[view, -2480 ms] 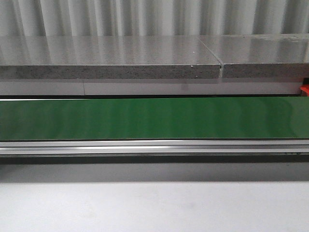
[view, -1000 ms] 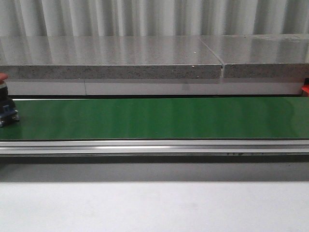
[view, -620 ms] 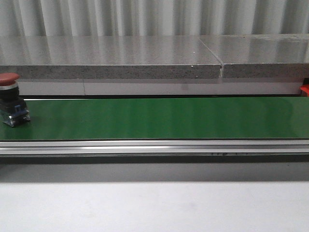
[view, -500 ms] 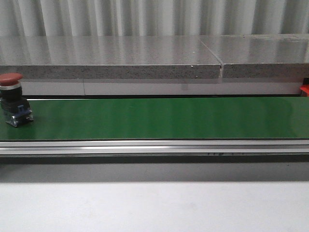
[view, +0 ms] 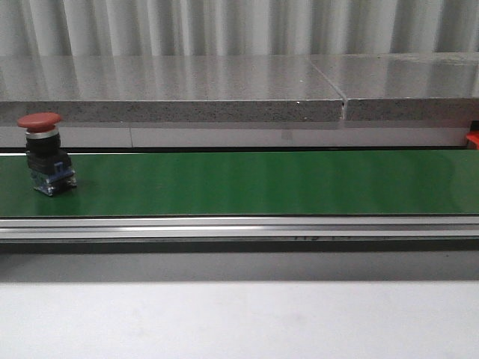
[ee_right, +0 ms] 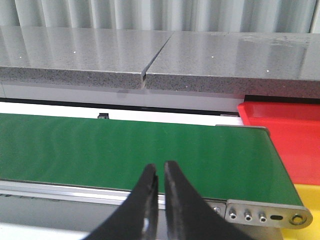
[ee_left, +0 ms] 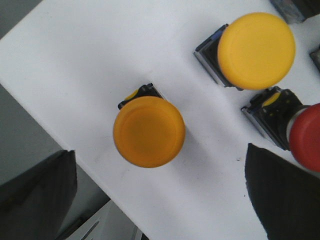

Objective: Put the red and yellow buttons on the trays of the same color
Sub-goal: 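Grasp a yellow-capped button on the table with the left gripper, then carry the yellow button onto the belt and release it with the left gripper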

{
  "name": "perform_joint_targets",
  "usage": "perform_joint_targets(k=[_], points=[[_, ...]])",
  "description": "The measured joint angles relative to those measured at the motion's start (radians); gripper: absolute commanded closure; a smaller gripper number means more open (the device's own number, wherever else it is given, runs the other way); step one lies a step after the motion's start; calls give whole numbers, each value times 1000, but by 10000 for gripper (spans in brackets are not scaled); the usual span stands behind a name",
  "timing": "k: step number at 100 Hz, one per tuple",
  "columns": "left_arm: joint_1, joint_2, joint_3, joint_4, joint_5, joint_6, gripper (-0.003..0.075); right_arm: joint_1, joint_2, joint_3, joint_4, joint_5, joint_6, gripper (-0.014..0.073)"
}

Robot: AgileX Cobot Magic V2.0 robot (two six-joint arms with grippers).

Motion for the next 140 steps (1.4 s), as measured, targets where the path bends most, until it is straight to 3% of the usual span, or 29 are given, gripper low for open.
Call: perform_joint_targets(k=[65, 79, 100, 113, 140], points=[[0, 147, 0, 9, -125, -2, 75, 0, 0, 0, 0, 0, 0, 539], [0, 155, 0, 9, -159, -2, 204, 0, 0, 0, 0, 0, 0, 539], [0, 155, 0, 14, -167, -2, 568, 0, 0, 0, 0, 0, 0, 539], [0, 155, 0, 28, -160, -2, 742, 0, 0, 0, 0, 0, 0, 539], [0, 42, 2, 46, -113, -2, 741, 0, 0, 0, 0, 0, 0, 539]])
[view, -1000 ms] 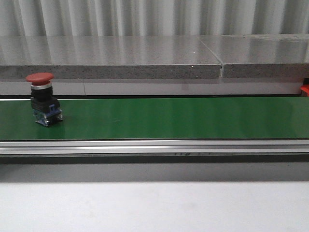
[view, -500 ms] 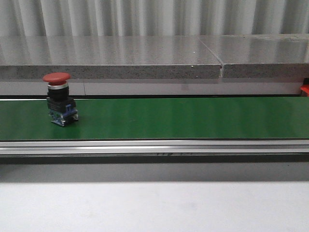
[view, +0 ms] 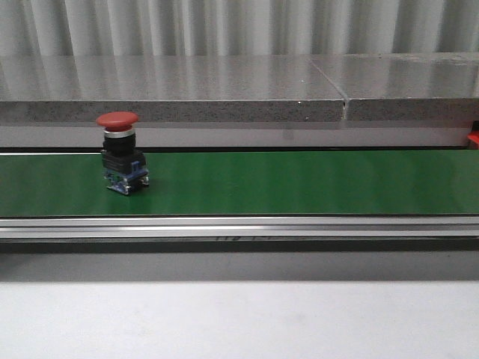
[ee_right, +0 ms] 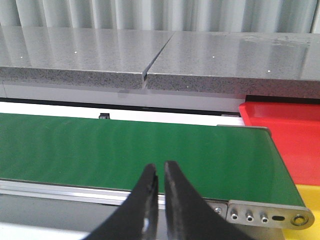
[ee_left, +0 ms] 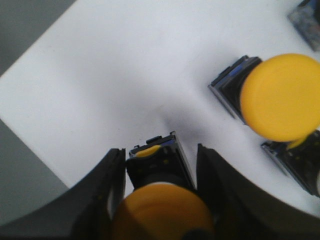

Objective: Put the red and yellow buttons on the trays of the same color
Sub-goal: 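Carry the yellow button onto the belt and release it with the left gripper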

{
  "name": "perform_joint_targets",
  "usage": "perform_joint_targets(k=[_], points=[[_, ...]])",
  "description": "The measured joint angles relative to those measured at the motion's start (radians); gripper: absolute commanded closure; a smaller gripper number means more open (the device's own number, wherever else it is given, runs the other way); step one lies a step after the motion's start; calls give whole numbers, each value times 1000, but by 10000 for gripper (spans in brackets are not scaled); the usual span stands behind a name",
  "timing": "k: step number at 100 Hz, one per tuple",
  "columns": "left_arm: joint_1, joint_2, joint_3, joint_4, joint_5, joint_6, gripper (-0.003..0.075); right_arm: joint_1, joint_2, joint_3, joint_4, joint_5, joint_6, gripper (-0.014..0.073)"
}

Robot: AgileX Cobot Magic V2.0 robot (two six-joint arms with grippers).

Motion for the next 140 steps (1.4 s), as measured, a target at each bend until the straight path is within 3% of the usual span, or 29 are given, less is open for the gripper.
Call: perform_joint_targets(k=[29, 59, 105, 140], points=[[-55, -291, 10, 3, 41, 0, 741, 0, 0, 0, 0, 0, 0, 539], [-273, -422, -20, 3, 99, 21, 741, 0, 0, 0, 0, 0, 0, 539], [-512, -192, -251, -85, 150, 99, 741, 0, 0, 0, 0, 0, 0, 539], [-557, 32, -329, -102, 192, 108, 741, 0, 0, 0, 0, 0, 0, 539]])
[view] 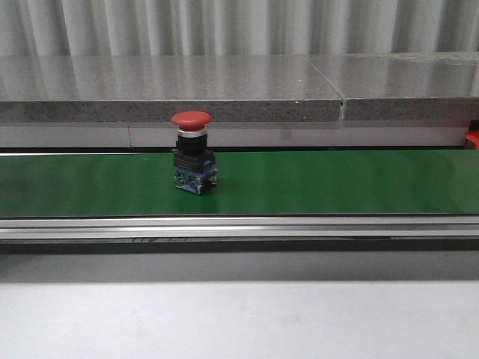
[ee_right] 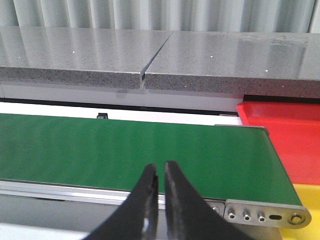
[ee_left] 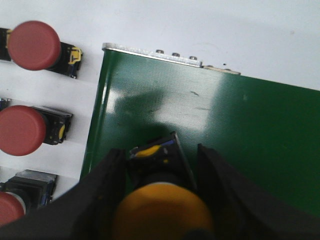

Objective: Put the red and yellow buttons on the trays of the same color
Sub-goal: 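Carry the yellow button onto the belt and release it with the left gripper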

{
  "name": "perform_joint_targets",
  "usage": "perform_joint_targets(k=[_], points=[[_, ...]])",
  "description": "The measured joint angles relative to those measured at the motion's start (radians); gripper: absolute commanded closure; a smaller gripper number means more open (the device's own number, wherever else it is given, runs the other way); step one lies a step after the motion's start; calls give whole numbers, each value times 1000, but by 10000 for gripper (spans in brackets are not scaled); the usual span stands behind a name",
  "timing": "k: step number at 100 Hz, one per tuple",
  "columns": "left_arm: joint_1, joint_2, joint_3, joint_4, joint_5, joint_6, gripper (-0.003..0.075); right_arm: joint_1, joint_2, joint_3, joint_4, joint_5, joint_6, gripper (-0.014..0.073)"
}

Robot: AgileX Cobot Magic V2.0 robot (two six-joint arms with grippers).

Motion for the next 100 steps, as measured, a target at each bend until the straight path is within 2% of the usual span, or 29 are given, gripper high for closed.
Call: perform_joint_targets(k=[36, 47, 54, 61, 62, 68, 78, 83, 90, 100], points=[[0, 54, -4, 7, 37, 19, 741, 0, 0, 0, 0, 0, 0, 539], [0, 56, -4, 7, 41, 30, 711, 0, 0, 0, 0, 0, 0, 539], [0, 58, -4, 7, 45, 36, 643, 0, 0, 0, 0, 0, 0, 539], [0, 62, -4, 7, 47, 36, 542, 0, 0, 0, 0, 0, 0, 539], [0, 64, -4, 7, 47, 36, 507, 0, 0, 0, 0, 0, 0, 539], [0, 71, -4, 7, 54, 36, 419, 0, 0, 0, 0, 0, 0, 539], [0, 84, -4, 0, 63, 37, 220, 0, 0, 0, 0, 0, 0, 539], [0, 85, -4, 0, 65, 39, 147, 0, 0, 0, 0, 0, 0, 539], [0, 85, -6, 7, 64, 39, 91, 0, 0, 0, 0, 0, 0, 539], [0, 74, -6, 7, 67, 41, 91, 0, 0, 0, 0, 0, 0, 539]])
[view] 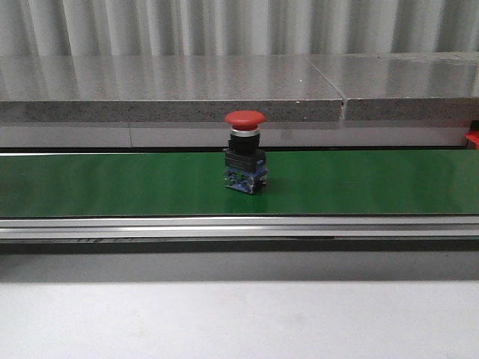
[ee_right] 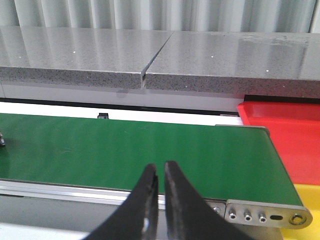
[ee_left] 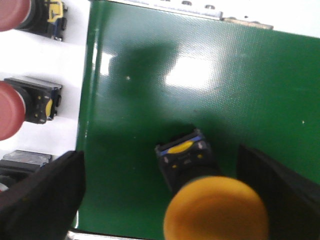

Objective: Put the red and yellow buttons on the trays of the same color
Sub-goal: 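Carry the yellow button onto the belt and release it with the left gripper, then reach the right gripper to the red button at the belt's end and grasp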

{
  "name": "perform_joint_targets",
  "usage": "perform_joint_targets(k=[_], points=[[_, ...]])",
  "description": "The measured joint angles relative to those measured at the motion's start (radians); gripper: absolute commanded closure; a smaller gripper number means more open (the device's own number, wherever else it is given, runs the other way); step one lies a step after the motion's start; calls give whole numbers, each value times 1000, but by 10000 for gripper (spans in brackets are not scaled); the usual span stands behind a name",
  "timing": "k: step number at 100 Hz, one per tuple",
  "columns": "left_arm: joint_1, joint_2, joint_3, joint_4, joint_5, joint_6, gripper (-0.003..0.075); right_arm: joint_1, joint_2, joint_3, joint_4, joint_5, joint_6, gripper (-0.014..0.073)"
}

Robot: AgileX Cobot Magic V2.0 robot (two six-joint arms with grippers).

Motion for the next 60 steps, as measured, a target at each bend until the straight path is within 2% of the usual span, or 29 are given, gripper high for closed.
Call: perform_joint_targets(k=[15, 32, 60], points=[[-15, -43, -12, 2, 4, 15, 92, 0, 0, 0, 0, 0, 0, 539], [-78, -117, -38, 2, -2, 28, 92, 0, 0, 0, 0, 0, 0, 539], [-169, -294, -29, 0, -82, 33, 92, 0, 0, 0, 0, 0, 0, 539]])
